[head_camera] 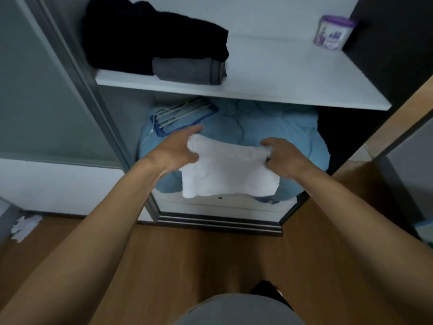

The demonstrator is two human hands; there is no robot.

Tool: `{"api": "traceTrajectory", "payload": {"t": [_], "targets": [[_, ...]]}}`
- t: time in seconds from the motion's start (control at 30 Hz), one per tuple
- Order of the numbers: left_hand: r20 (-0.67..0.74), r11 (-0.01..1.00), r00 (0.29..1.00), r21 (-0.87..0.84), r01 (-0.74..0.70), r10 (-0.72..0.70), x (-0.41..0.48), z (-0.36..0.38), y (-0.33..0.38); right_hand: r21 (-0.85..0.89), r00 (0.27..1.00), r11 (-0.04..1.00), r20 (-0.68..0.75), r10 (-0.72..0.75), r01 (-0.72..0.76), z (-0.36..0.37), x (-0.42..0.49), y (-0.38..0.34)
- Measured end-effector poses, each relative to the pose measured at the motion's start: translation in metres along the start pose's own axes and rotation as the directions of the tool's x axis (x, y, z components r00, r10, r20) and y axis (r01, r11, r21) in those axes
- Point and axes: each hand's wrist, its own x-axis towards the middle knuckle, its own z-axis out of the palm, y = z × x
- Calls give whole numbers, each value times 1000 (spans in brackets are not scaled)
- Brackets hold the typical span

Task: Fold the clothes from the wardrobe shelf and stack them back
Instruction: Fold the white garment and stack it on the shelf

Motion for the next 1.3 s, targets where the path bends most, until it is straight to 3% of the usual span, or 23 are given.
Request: {"api": "traceTrajectory", "payload": {"t": [0.07, 0.13, 0.23, 0.3, 0.33, 0.4, 0.43, 0.5, 0.53, 0.6, 0.67, 0.7, 0.73, 0.8, 0.83, 0.9, 0.93, 0.97, 1.03, 1.1, 1.13, 1.2, 1.3], "targets": [[-105, 981, 991, 187, -56, 76, 14, -12, 17, -41, 988, 999, -152, -28, 22, -18, 16, -16], [-230, 971, 962, 217, -100, 150, 25, -25, 33, -100, 958, 995, -285, -33, 4, -41, 31, -27], [-408, 908, 867, 404, -110, 287, 43, -52, 49, -168, 881, 985, -459, -117, 43, -76, 55, -36], [-490, 861, 796, 503, -75, 355, 60, -73, 55, -84, 828, 986, -535, -166, 144, -97, 74, -41], [-515, 859, 773, 506, -74, 370, 69, -82, 57, 81, 820, 970, -553, -147, 229, -105, 84, -44], [-573, 939, 765, 324, -120, 295, 91, -100, 64, 531, 880, 783, -474, -41, 323, -117, 105, -55], [-584, 982, 790, 93, -167, 190, 102, -109, 69, 677, 911, 660, -411, -29, 326, -122, 118, -60], [-536, 911, 844, -344, -226, 6, 123, -123, 82, 789, 939, 527, -338, -60, 317, -133, 151, -68], [-519, 862, 854, -447, -238, -34, 135, -132, 89, 820, 939, 468, -337, -72, 330, -139, 168, -73], [-571, 802, 820, -511, -309, -48, 159, -151, 107, 858, 916, 326, -389, -93, 397, -155, 199, -86], [-688, 736, 726, -502, -454, -21, 180, -175, 129, 836, 859, 195, -497, -122, 512, -175, 229, -99], [-746, 722, 666, -449, -526, 21, 189, -186, 136, 797, 817, 181, -556, -150, 576, -182, 243, -103], [-793, 732, 603, -360, -579, 86, 196, -195, 140, 737, 769, 219, -611, -188, 640, -186, 256, -106], [-817, 833, 537, -138, -536, 211, 216, -210, 127, 568, 701, 420, -643, -309, 707, -183, 286, -107], [-781, 897, 569, -24, -442, 259, 226, -215, 110, 488, 715, 533, -574, -400, 691, -177, 302, -103], [-637, 982, 748, 140, -125, 187, 240, -216, 71, 374, 814, 724, -230, -533, 580, -158, 329, -92], [-612, 984, 786, 178, 31, 86, 245, -214, 54, 303, 849, 799, -79, -522, 519, -150, 339, -84], [-641, 976, 767, 183, 119, 27, 249, -211, 45, 244, 880, 850, -43, -472, 467, -143, 348, -80], [-716, 986, 693, 158, 47, 81, 259, -204, 48, 210, 889, 879, -271, -369, 428, -134, 361, -82], [-593, 976, 791, 217, -22, 150, 277, -194, 59, 185, 777, 835, -509, -369, 518, -127, 371, -103], [-492, 951, 859, 309, 18, 144, 287, -188, 59, 146, 730, 804, -534, -426, 576, -123, 375, -119], [-379, 856, 923, 498, 139, 71, 302, -175, 48, -5, 745, 805, -377, -551, 593, -107, 387, -146], [-390, 843, 918, 515, 157, 68, 304, -177, 32, -258, 857, 837, -58, -512, 483, -83, 409, -153]]}}
